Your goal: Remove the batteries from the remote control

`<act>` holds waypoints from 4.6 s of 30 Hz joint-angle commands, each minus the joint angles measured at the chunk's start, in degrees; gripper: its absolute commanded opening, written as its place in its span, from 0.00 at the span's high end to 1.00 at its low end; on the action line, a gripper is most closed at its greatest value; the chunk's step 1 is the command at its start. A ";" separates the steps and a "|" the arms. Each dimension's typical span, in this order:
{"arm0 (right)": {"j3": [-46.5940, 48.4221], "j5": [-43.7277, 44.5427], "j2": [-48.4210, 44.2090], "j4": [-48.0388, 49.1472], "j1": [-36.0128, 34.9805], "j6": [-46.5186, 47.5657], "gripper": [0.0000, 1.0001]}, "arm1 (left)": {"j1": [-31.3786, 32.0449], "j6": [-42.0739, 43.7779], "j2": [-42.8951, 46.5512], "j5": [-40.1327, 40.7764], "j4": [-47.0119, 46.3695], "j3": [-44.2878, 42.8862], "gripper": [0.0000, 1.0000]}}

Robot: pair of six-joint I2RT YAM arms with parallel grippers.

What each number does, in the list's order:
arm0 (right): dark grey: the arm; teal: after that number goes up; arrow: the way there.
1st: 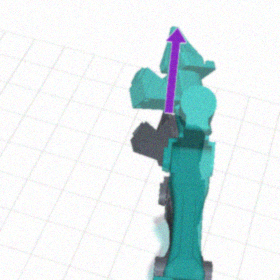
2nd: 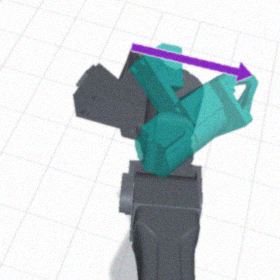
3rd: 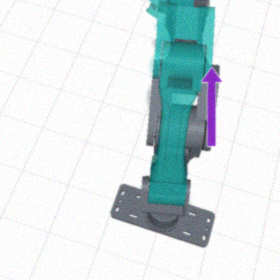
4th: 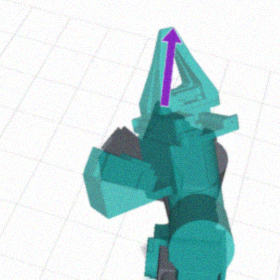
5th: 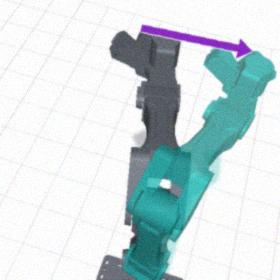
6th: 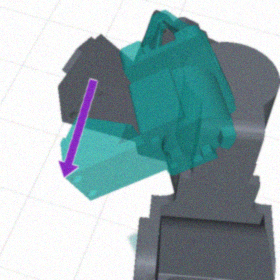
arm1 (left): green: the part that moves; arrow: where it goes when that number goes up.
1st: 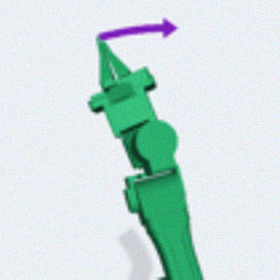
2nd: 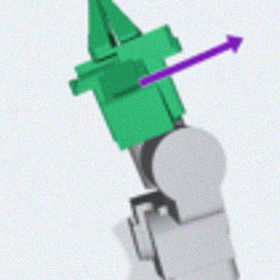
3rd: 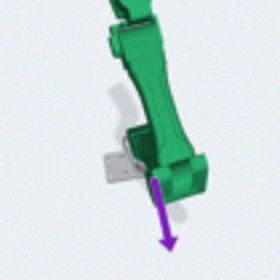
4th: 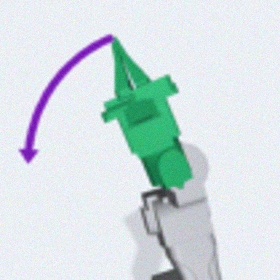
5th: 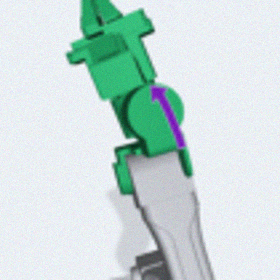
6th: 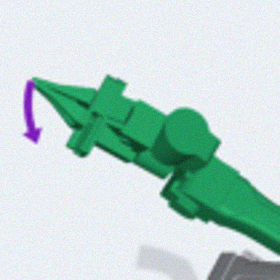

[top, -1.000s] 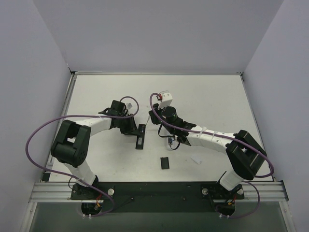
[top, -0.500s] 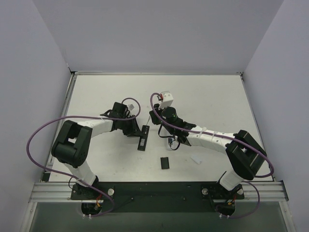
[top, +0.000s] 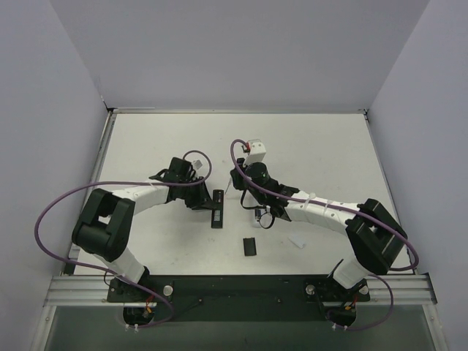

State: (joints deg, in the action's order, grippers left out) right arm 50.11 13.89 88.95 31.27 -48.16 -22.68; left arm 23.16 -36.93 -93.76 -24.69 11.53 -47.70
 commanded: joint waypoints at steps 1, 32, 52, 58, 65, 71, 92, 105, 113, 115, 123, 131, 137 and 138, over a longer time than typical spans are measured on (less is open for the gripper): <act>-0.54 -0.44 -1.67 3.80 -0.44 -0.61 1.00 | -1.71 0.45 2.18 2.45 0.95 -5.20 0.68; 0.61 2.63 5.01 7.05 -2.55 -0.79 1.00 | -2.94 0.01 -8.20 -0.54 -2.83 -6.79 0.73; 1.57 2.55 3.43 6.44 -2.81 -0.44 1.00 | -3.03 -0.08 -9.25 -0.27 -2.21 -6.70 0.74; 2.01 2.63 2.81 6.26 -2.73 0.26 1.00 | -3.12 -0.16 -9.34 -0.27 -1.95 -6.79 0.74; 2.36 2.55 3.34 6.09 -2.73 0.70 1.00 | -3.21 -0.16 -9.60 -0.36 -1.77 -7.05 0.74; 1.22 2.20 3.95 6.70 -2.81 0.35 1.00 | -3.29 -0.16 -9.78 -0.62 -1.86 -7.05 0.74; -0.27 2.98 5.62 7.76 -3.08 0.00 1.00 | -3.47 -0.78 -9.78 -1.24 -2.48 -6.53 0.74; 0.17 7.46 6.77 6.53 -5.89 5.98 1.00 | -3.47 -0.95 -9.96 -0.98 -2.65 -6.35 0.74; -0.27 8.78 5.80 6.09 -6.07 6.77 1.00 | -3.47 -0.95 -10.04 -0.98 -2.57 -6.17 0.74; -0.45 8.96 5.45 5.91 -6.07 7.03 1.00 | -3.47 -1.04 -10.04 -0.89 -2.65 -6.26 0.74; -0.62 9.05 5.01 5.65 -5.98 7.65 1.00 | -3.47 -1.13 -9.96 -1.15 -2.83 -6.09 0.74; -3.17 7.12 6.24 8.02 -6.07 5.63 1.00 | -3.56 -2.01 -10.13 -2.38 -4.49 -5.91 0.74; -5.02 4.74 7.90 8.64 -6.07 1.15 1.00 | -3.56 -3.41 -11.10 -4.05 -7.13 -5.12 0.74; -5.28 4.48 7.91 9.07 -5.98 0.10 1.00 | -3.56 -3.33 -11.27 -4.23 -6.96 -5.21 0.74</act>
State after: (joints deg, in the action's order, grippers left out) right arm 47.37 21.19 94.32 43.35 -53.71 -18.70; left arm 19.35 -39.40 -103.33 -27.55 8.16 -53.56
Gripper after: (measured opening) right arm 0.127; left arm 0.264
